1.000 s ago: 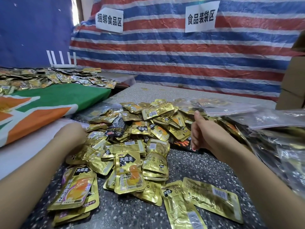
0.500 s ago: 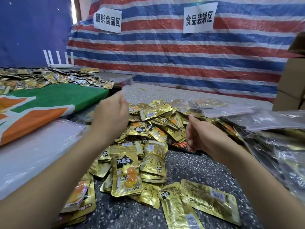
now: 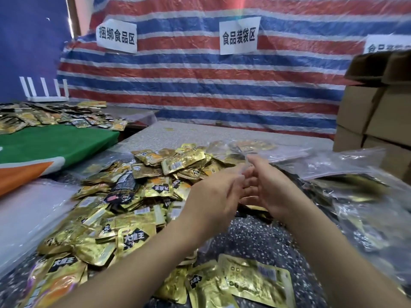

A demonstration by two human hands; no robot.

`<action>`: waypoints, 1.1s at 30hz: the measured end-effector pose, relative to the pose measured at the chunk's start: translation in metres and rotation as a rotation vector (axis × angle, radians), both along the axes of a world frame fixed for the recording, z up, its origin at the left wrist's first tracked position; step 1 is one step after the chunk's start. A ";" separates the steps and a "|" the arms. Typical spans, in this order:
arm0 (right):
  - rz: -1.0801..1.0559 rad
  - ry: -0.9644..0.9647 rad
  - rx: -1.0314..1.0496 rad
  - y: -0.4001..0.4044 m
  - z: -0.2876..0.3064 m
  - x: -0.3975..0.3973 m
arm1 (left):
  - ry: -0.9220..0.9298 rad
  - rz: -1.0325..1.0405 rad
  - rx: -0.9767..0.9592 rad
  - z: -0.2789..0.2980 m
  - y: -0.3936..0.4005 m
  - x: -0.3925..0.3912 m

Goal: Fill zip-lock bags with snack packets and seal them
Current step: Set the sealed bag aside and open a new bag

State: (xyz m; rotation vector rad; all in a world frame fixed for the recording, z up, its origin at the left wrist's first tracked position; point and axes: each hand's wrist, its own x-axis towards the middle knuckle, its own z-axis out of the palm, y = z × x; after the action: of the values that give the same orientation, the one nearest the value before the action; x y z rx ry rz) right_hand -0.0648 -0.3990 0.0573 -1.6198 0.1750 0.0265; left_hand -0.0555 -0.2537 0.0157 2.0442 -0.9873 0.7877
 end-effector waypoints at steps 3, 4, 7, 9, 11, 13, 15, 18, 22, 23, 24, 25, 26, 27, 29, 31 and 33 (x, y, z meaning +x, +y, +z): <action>-0.077 -0.042 0.045 -0.004 0.003 -0.001 | -0.040 -0.013 0.145 0.003 -0.002 0.003; -0.096 -0.059 0.070 -0.006 0.004 0.000 | -0.036 -0.019 0.190 0.004 -0.002 0.003; -0.091 -0.104 0.081 -0.011 0.005 0.001 | 0.073 -0.068 0.171 0.009 -0.003 0.003; -0.044 -0.116 0.062 -0.012 0.004 0.003 | 0.162 -0.087 0.008 0.016 -0.006 0.007; -0.017 -0.134 0.033 -0.013 0.004 0.004 | 0.198 -0.033 -0.124 0.024 -0.008 0.014; 0.016 -0.164 0.024 -0.013 0.003 0.004 | 0.225 0.030 -0.170 0.031 -0.009 0.020; 0.026 -0.187 0.045 -0.011 0.001 0.003 | 0.284 0.029 -0.177 0.035 -0.008 0.024; -0.010 -0.186 0.112 -0.009 -0.001 0.003 | 0.347 0.018 -0.093 0.036 -0.007 0.026; 0.033 -0.195 0.160 -0.010 0.002 0.000 | 0.388 -0.026 0.041 0.039 0.002 0.031; 0.058 -0.204 0.147 -0.011 0.003 -0.001 | 0.398 -0.045 0.086 0.040 0.005 0.033; 0.085 -0.215 0.116 -0.011 0.003 -0.003 | 0.409 -0.065 0.134 0.041 0.008 0.034; 0.110 -0.225 0.079 -0.012 0.003 -0.004 | 0.422 -0.080 0.179 0.042 0.010 0.035; 0.128 -0.232 0.047 -0.012 0.003 -0.005 | 0.433 -0.090 0.209 0.042 0.011 0.035; 0.136 -0.236 0.025 -0.012 0.003 -0.005 | 0.447 -0.097 0.218 0.043 0.012 0.036; 0.131 -0.237 0.031 -0.011 0.004 -0.005 | 0.488 -0.110 0.191 0.042 0.010 0.038; 0.154 -0.228 0.067 -0.011 0.004 -0.006 | 0.503 -0.123 0.169 0.040 0.009 0.038; 0.208 -0.229 0.065 -0.012 0.003 -0.006 | 0.480 -0.144 0.191 0.039 0.010 0.038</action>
State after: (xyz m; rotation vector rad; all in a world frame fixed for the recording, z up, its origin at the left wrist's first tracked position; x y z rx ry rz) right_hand -0.0712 -0.4107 0.0606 -1.5571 -0.1696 0.0065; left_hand -0.0170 -0.2441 0.0545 2.1504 -0.9393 0.1138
